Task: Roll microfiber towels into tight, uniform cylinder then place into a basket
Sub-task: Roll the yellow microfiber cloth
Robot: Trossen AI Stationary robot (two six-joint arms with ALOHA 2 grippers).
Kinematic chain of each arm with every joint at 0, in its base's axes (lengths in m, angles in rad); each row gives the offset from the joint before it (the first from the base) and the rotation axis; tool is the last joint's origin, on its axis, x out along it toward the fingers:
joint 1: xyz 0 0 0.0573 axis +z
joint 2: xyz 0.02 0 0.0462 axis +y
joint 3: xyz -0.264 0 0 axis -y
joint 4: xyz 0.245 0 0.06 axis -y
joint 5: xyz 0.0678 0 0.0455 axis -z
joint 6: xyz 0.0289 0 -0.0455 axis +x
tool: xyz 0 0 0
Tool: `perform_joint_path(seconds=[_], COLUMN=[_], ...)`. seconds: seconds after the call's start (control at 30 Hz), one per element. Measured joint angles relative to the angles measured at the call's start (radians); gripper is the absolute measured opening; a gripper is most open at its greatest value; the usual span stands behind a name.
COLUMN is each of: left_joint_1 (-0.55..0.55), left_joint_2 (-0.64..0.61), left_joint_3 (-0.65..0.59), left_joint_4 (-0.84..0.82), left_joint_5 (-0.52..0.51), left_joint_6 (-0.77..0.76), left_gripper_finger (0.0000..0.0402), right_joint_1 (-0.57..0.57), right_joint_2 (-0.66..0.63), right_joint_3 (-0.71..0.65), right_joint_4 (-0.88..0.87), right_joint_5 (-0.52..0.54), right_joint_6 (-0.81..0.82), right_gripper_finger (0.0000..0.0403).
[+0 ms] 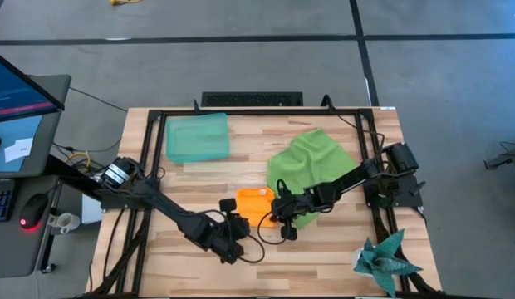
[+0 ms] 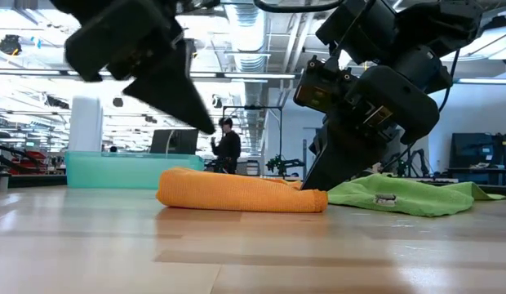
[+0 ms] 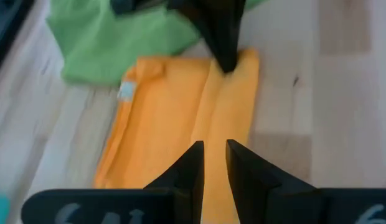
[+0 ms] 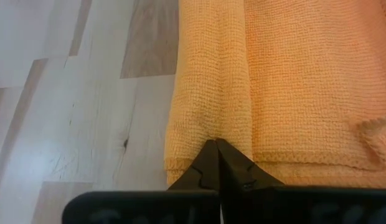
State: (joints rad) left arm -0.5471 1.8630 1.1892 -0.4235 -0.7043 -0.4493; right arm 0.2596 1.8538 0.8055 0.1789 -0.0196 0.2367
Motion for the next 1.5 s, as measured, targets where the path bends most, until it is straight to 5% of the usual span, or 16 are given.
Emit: perform_joint_path(seconds=[0.73,1.23,1.5], left_joint_1=[0.109,0.150,0.165], left_joint_2=[0.117,0.115,0.117], left_joint_3=[0.002,0.001,0.000], left_joint_4=[0.019,0.019,0.019], left_joint_5=[0.279,0.362,0.378], left_joint_6=[-0.045,-0.248,-0.298], left_gripper_finger=[0.0034,0.0034,0.0033], right_joint_1=[0.000,-0.012,-0.018], right_joint_2=[-0.019,-0.059,-0.220], right_joint_3=[-0.002,-0.004,-0.006], right_joint_4=[-0.014,-0.060,-0.184], right_joint_5=[0.001,-0.056,-0.037], right_joint_6=[-0.005,-0.002,-0.054], right_gripper_finger=[0.0014,0.0120,0.0135])
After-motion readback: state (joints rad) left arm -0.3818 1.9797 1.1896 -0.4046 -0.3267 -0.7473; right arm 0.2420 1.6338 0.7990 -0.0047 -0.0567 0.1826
